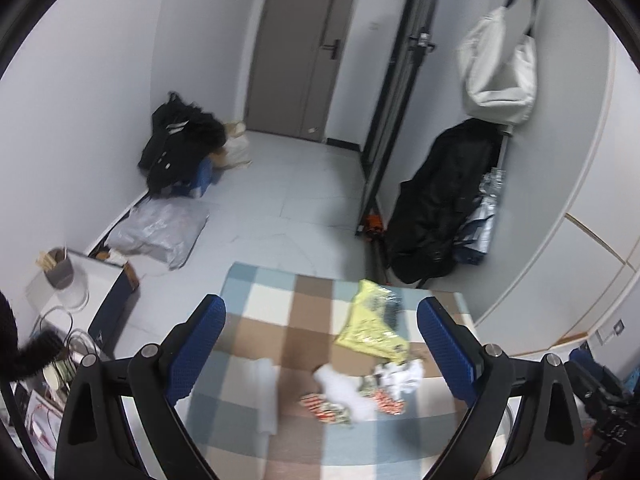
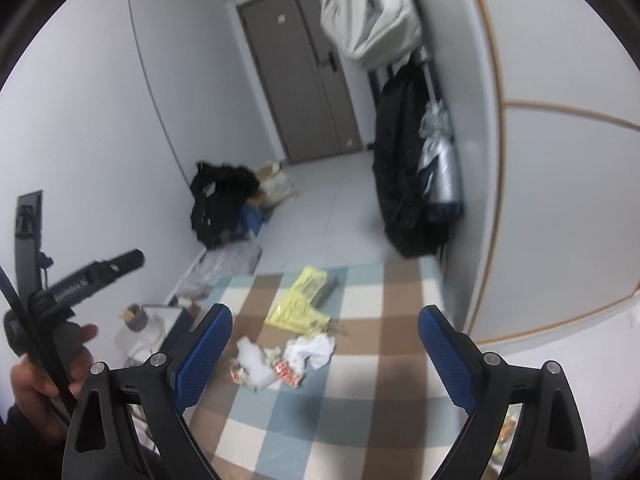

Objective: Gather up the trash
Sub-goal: 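Bring both open tools back over the table, then grasp the white tissue with the right tool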

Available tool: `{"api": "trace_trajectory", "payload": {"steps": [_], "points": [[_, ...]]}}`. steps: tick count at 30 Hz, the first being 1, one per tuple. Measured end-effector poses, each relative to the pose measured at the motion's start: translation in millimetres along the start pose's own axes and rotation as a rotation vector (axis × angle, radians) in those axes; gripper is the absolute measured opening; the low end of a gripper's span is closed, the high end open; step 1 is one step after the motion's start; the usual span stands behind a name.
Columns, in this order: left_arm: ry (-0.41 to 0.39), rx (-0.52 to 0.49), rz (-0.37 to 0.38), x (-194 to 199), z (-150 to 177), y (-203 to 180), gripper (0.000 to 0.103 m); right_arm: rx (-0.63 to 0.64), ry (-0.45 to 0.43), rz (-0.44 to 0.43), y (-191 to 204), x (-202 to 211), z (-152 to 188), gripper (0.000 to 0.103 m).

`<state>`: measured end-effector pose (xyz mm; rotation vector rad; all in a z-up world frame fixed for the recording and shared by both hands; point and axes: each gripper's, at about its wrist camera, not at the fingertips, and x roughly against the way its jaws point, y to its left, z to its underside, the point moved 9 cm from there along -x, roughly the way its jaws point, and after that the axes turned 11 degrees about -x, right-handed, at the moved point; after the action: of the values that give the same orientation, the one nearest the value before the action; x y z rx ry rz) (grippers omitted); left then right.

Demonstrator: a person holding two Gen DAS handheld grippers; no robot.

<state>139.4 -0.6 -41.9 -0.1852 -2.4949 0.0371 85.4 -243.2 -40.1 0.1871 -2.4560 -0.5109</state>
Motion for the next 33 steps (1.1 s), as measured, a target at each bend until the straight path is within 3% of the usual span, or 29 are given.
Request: {"api": "trace_trajectory", "payload": {"steps": [3,8,14,25,33], "points": [[0.018,0.039,-0.034,-4.2,9.1,20.2,0.095,0.011,0.068,0.013,4.3,-25.3,17.0,0.095],[0.007,0.047,-0.023,-5.0,8.2,29.5,0.095,0.022,0.187,0.032,9.4,-66.5,43.0,0.095],[0.051,0.067,-0.017,-17.7,14.7,45.3,0.095,0.032,0.276,0.049,11.9,-106.9,59.6,0.095],[0.116,0.079,-0.035,-33.7,19.1,60.6,0.095,0.052,0.373,0.106,3.9,-177.1,86.9,0.093],[0.151,0.135,-0.047,-46.6,26.5,77.0,0.095,0.062,0.389,0.123,3.2,-194.2,93.9,0.090]]}}
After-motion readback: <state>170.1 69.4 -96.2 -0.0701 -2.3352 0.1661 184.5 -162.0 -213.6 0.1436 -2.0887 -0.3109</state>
